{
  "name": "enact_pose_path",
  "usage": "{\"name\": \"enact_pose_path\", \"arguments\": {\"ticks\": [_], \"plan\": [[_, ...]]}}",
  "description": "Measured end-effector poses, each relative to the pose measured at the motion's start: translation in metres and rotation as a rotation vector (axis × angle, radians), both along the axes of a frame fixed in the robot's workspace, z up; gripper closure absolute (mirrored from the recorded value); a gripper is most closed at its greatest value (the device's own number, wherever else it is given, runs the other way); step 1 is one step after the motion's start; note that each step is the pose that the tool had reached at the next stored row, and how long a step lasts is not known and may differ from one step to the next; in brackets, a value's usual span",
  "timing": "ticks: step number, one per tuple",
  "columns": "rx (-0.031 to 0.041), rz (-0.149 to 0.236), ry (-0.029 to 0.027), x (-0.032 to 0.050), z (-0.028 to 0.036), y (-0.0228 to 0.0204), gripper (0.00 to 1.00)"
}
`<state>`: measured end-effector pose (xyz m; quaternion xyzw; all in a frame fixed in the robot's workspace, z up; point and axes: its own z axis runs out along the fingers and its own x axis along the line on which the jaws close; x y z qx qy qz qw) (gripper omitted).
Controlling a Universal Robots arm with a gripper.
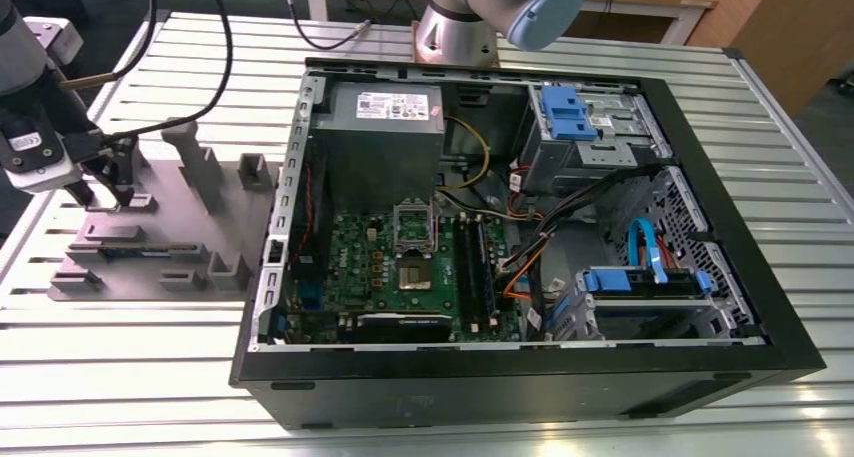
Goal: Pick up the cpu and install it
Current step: 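Pick up the cpu and move it towards the insertion slot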
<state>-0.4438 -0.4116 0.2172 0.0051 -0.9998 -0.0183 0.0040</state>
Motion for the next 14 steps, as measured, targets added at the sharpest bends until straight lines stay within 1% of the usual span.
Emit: {"name": "enact_pose_path", "arguments": {"ticks": [2, 4, 14], "plan": [[0.0000, 0.000, 0.0002, 0.0000, 0.0002, 0.0000, 0.53], [-0.0005, 0.000, 0.0002, 0.0000, 0.0023, 0.0000, 0.53], [-0.0004, 0.000, 0.0002, 0.0000, 0.0044, 0.0000, 0.53]]}}
